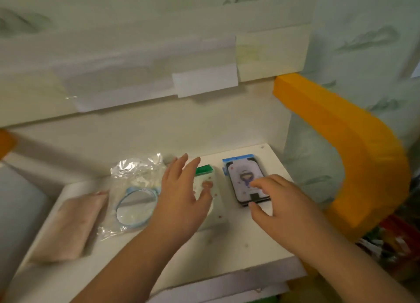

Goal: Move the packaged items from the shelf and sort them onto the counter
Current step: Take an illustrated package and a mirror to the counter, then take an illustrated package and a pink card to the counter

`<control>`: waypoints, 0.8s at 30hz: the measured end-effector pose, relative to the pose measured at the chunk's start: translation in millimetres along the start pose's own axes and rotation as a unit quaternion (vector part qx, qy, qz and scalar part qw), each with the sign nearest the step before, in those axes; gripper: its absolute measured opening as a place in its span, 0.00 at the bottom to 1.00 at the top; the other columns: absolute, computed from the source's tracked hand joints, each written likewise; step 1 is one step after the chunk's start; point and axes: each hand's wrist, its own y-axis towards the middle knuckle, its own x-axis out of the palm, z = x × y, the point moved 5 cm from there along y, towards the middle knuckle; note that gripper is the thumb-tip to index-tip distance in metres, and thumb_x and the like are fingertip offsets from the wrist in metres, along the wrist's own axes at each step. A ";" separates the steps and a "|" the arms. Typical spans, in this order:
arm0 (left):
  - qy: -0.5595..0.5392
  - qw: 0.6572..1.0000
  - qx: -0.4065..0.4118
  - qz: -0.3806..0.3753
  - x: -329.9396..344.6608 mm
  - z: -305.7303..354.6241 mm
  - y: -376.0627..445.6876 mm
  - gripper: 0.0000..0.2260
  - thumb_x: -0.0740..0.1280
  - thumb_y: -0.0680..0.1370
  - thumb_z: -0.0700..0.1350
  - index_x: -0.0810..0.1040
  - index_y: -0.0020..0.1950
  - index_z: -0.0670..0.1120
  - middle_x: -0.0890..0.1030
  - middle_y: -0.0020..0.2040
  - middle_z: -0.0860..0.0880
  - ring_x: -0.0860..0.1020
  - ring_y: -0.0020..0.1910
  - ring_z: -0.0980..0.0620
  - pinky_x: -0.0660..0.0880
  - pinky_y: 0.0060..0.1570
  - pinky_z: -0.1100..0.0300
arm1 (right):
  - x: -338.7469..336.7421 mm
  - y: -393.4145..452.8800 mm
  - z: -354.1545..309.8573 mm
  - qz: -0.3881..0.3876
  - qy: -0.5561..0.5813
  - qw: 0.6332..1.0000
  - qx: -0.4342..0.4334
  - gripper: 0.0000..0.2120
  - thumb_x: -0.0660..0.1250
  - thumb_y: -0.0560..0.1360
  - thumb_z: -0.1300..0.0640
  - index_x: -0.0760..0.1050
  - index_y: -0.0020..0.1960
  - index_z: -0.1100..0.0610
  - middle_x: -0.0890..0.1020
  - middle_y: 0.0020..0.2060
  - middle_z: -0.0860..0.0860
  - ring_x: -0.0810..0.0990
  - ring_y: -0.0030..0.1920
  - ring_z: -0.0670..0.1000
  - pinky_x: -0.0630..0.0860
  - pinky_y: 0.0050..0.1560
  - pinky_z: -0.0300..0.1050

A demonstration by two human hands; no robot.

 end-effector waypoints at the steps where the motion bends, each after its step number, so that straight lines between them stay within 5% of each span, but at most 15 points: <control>1: 0.042 0.999 0.014 0.018 -13.4 -9.0 -8.5 0.29 0.68 0.77 0.48 0.63 0.77 0.53 0.57 0.80 0.53 0.53 0.79 0.49 0.55 0.77 0.52 | 6.8 7.0 -9.3 -0.004 0.008 1.000 -0.011 0.21 0.65 0.76 0.45 0.70 0.69 0.45 0.75 0.63 0.41 0.74 0.61 0.43 0.73 0.58 0.36; 7: 0.169 0.980 -0.030 0.099 -98.3 -71.0 -70.2 0.29 0.62 0.75 0.57 0.65 0.76 0.51 0.68 0.74 0.55 0.61 0.73 0.55 0.59 0.71 0.60 | 53.6 37.3 -94.9 -0.054 0.033 0.993 -0.104 0.20 0.66 0.76 0.46 0.72 0.67 0.45 0.75 0.62 0.42 0.74 0.61 0.45 0.73 0.59 0.43; 11: 0.180 0.969 -0.081 0.146 -156.6 -105.1 -114.6 0.27 0.63 0.76 0.58 0.64 0.75 0.57 0.66 0.72 0.60 0.60 0.71 0.60 0.61 0.67 0.63 | 78.2 35.6 -167.2 -0.082 0.053 0.982 -0.160 0.19 0.66 0.76 0.46 0.71 0.66 0.43 0.74 0.60 0.39 0.74 0.59 0.44 0.73 0.58 0.43; 16: 0.209 0.946 -0.109 0.221 -229.2 -148.4 -172.8 0.25 0.66 0.76 0.55 0.70 0.72 0.51 0.71 0.69 0.55 0.66 0.70 0.54 0.62 0.65 0.58 | 108.1 17.4 -258.0 -0.087 0.058 0.969 -0.224 0.19 0.65 0.76 0.45 0.70 0.66 0.41 0.73 0.59 0.36 0.72 0.58 0.40 0.70 0.56 0.37; 24: 0.187 0.929 -0.216 0.233 -317.9 -276.2 -264.1 0.28 0.62 0.77 0.58 0.63 0.76 0.56 0.66 0.73 0.59 0.59 0.73 0.57 0.62 0.72 0.55 | 162.4 -31.7 -419.9 -0.091 0.074 0.945 -0.304 0.18 0.64 0.75 0.44 0.72 0.64 0.41 0.73 0.54 0.34 0.72 0.55 0.39 0.73 0.58 0.40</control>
